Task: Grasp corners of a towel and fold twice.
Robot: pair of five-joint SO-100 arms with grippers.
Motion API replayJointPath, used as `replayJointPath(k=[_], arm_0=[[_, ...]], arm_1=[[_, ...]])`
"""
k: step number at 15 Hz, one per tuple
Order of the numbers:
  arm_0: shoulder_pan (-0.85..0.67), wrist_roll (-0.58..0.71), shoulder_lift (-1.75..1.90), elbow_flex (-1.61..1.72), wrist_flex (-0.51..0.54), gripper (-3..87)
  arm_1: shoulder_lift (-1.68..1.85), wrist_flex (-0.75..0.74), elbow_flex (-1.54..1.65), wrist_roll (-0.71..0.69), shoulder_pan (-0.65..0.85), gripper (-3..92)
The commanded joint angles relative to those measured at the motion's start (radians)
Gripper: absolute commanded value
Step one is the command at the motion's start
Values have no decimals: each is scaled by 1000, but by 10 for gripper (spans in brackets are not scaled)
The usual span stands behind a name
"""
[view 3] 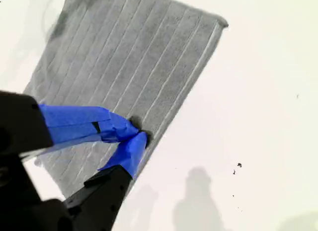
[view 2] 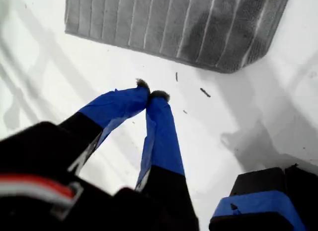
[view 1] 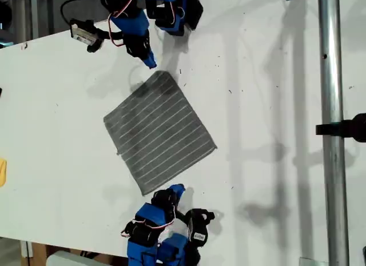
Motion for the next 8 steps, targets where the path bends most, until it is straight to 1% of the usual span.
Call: replayJointPath(k=[1,4,6,8], arm_0=[[49,41,-193,-350,69,-16],[64,109,-391,-621,77,-16],[64,130,-479,-747,104,-16],[63,170,-506,-787,103,-14]], arm_1=[[-72,46,-144,-61,46,-3],[-153,104,-229,-123,92,4],[-183,137,-270,-156,127,40],[-189,144,-275,-161,141,130]])
